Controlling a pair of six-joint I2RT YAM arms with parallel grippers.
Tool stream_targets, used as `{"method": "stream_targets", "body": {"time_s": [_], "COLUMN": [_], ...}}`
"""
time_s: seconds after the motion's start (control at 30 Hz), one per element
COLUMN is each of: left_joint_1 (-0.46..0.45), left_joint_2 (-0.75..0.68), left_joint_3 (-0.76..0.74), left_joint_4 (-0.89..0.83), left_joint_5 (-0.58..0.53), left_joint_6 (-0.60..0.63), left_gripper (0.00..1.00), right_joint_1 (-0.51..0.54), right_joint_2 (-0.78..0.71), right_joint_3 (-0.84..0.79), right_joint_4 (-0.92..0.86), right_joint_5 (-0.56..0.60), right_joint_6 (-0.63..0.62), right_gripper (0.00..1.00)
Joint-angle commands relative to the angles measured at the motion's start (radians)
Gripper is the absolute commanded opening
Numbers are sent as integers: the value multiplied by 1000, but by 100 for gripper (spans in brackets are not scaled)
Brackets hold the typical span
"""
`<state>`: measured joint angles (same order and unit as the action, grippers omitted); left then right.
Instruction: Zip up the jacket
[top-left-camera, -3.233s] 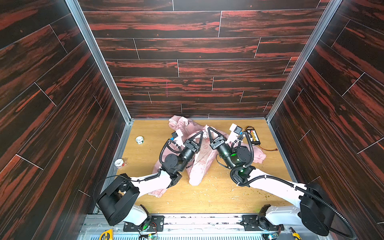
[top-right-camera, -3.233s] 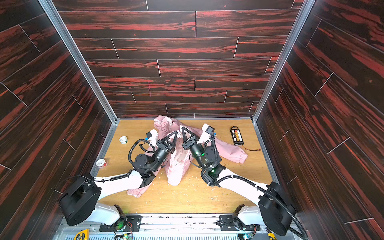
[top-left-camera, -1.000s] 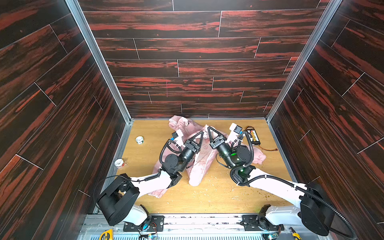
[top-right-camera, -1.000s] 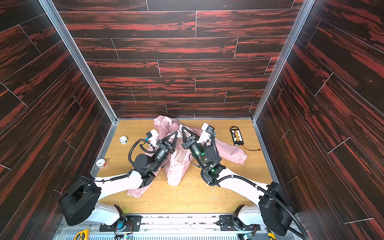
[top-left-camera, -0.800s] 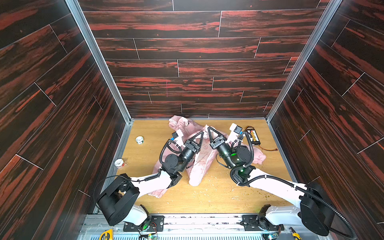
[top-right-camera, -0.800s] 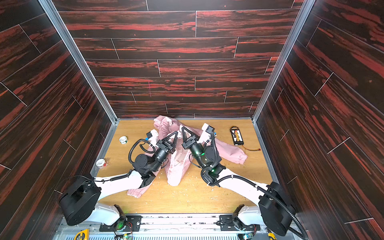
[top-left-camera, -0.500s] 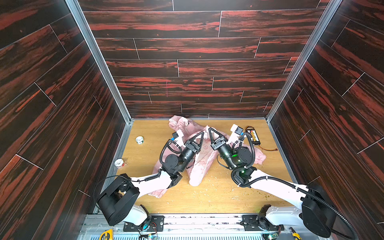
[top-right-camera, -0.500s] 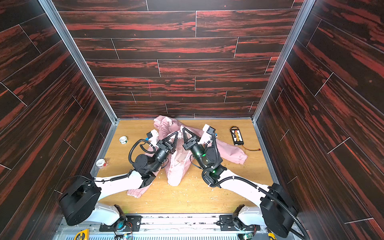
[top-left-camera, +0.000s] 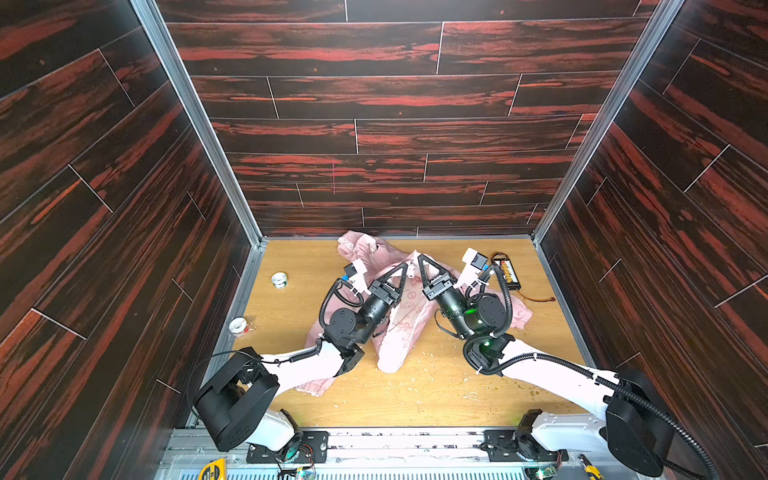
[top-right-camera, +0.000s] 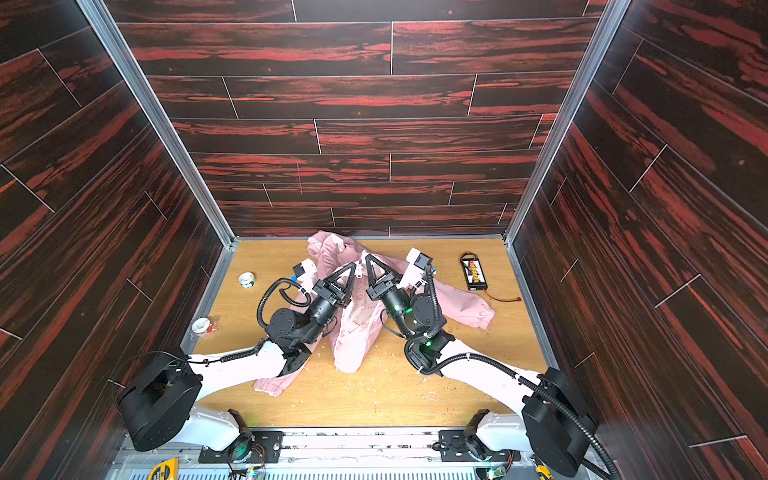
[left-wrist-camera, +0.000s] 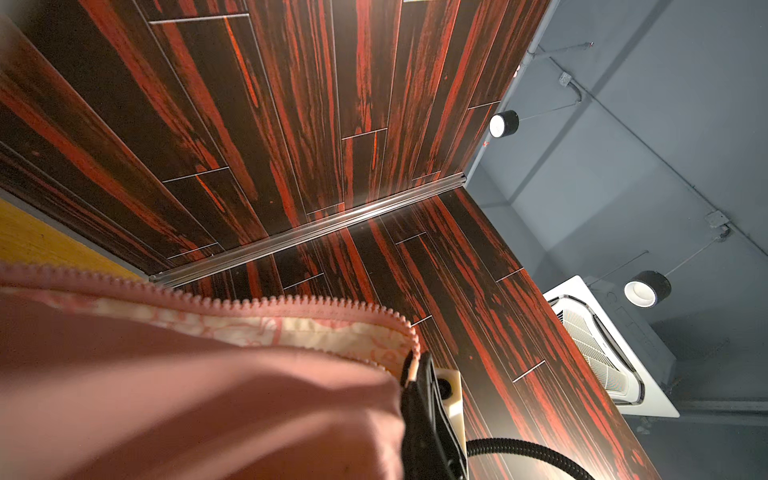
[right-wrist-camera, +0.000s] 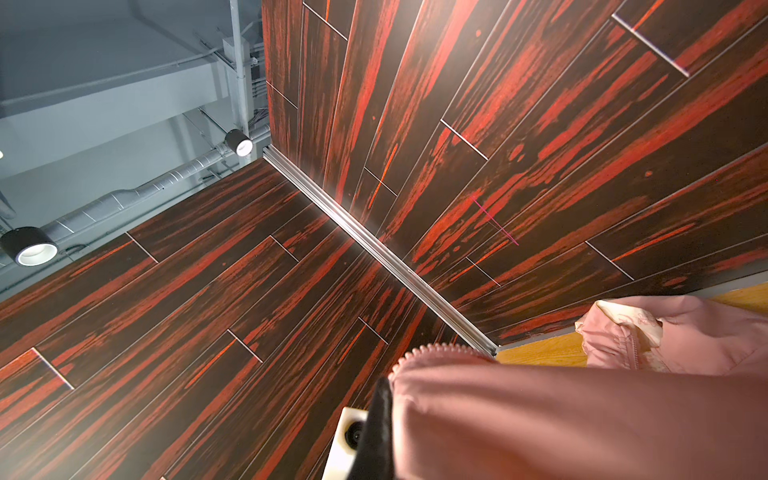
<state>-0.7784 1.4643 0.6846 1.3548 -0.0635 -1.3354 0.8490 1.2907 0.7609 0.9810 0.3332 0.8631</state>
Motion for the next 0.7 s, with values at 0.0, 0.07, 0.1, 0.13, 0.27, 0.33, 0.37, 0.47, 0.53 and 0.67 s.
{"method": "stream_targets", "body": {"time_s": [0.0,0.07,0.1,0.13,0.27,0.33,0.37,0.47,0.53,0.67], "left_joint_1": [-3,-4,-3,-5,-6,-6,-5,-7,-7,-7], "left_joint_2": [-27,-27,-28,-29,-28,-28,-27,-27,-28,-31], "left_joint_3": [19,16,15,17,20,18,19,20,22,23], "left_joint_4": [55,55,55,55,55,55,55,55,55,55], "left_joint_5": [7,6,6,6,7,7,7,8,8,8], "left_joint_6": [-1,-1,-1,0,-2,-2,-2,-2,-2,-2], "left_gripper": [0,0,0,0,0,0,0,0,0,0], "right_joint_1": [9,9,9,9,9,9,9,9,9,9], "right_joint_2": [-18,-16,-15,-15,-15,-15,-16,-12,-11,-11], "right_joint_3": [4,8,8,8,9,9,9,8,6,7], "right_joint_4": [39,38,38,38,37,36,36,36,36,36], "right_joint_5": [11,8,9,9,6,5,6,6,6,6], "right_joint_6": [6,8,7,9,9,8,8,14,13,13], "right_gripper": [0,0,0,0,0,0,0,0,0,0]}}
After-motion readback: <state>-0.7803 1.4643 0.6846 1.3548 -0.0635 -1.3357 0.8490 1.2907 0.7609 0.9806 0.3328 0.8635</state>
